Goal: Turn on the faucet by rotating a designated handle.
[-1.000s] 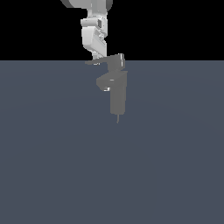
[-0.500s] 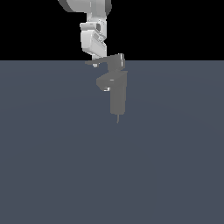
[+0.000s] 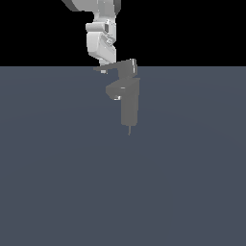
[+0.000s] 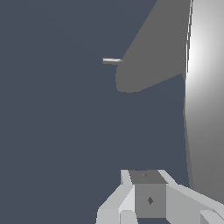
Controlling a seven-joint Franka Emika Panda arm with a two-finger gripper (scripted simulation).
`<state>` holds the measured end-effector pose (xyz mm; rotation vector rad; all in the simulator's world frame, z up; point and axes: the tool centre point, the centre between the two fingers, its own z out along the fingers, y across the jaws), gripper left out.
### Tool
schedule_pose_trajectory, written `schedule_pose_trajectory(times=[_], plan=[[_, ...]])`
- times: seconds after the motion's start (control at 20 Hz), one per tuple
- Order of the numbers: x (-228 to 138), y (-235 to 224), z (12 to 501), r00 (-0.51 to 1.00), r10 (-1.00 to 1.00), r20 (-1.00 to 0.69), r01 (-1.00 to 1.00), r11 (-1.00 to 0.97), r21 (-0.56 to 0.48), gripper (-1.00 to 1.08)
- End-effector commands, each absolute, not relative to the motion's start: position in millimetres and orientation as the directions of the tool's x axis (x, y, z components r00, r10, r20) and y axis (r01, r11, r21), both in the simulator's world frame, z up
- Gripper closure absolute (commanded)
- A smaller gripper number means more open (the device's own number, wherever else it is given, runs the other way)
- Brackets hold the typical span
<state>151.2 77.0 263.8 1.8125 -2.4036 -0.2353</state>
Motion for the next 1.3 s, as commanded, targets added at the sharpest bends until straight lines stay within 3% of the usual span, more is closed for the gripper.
schedule_pose_trajectory(times=[0.0,1.25], plan=[[147.3,78.2,264.6,-0.275,-0.962,0.004,-0.943,0.270,0.197,1.08],[100.6,93.4,274.4,-0.275,-0.961,0.004,-0.943,0.270,0.196,1.08]])
